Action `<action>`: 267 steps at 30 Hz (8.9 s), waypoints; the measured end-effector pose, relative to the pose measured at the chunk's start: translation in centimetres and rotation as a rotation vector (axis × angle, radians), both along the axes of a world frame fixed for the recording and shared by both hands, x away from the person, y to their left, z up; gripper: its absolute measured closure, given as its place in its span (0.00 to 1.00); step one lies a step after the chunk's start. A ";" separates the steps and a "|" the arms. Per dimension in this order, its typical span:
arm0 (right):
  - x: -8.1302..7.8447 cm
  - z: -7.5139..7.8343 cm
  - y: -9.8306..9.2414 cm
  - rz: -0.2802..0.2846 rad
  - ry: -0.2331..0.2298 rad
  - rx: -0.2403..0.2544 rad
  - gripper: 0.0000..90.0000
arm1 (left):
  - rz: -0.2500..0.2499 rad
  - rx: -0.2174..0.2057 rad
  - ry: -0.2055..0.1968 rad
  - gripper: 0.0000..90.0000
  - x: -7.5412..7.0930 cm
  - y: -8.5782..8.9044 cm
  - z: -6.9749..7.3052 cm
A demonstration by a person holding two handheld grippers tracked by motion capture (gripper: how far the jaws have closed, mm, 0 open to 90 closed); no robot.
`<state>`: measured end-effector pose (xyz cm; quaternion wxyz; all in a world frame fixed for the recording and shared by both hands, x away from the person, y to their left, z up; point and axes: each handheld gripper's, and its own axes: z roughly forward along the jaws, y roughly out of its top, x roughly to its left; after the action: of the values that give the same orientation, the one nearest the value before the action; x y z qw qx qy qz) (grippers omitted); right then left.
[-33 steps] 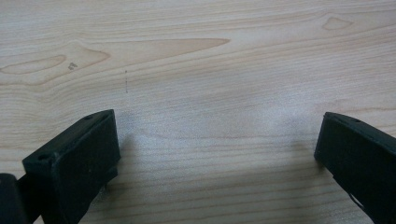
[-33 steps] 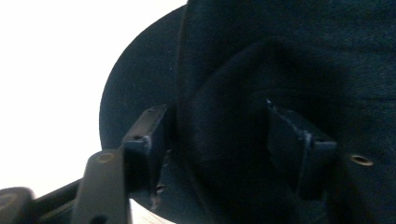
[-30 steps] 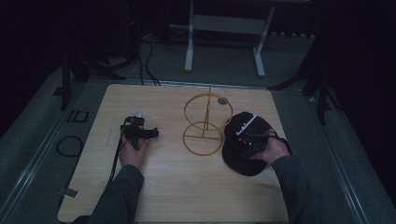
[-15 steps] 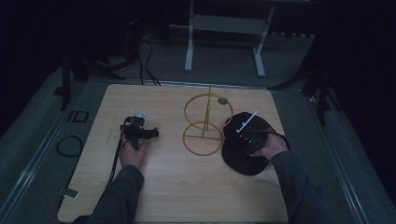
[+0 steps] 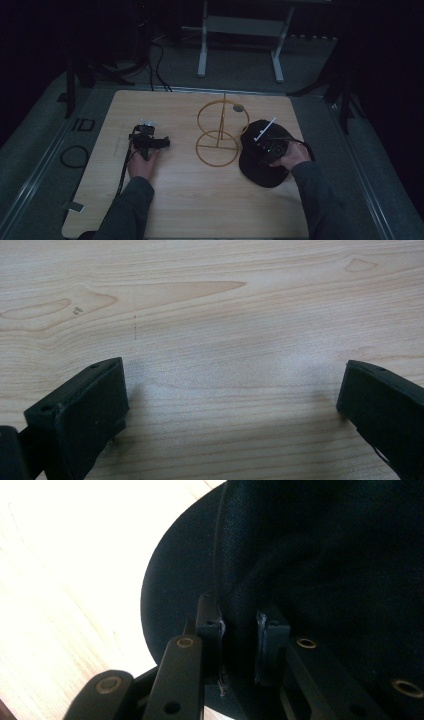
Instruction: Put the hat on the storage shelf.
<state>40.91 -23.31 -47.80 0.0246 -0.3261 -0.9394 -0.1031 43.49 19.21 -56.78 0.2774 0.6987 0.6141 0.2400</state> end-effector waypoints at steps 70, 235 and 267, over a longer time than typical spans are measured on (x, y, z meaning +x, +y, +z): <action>0.2 11.3 -1.5 0.073 -0.165 -0.022 0.86 | -0.001 0.001 0.002 0.00 0.0 0.0 0.0; -2.8 20.4 12.3 0.505 -0.253 0.061 0.87 | -0.001 0.000 0.001 0.00 0.0 0.0 0.0; -1.8 18.0 13.8 0.514 -0.228 0.008 0.71 | 0.000 0.000 0.001 0.00 0.0 0.0 0.0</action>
<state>39.15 -9.55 -29.82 -0.0544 -0.0632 -0.9876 -0.1331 43.54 19.18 -56.77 0.2773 0.6989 0.6142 0.2397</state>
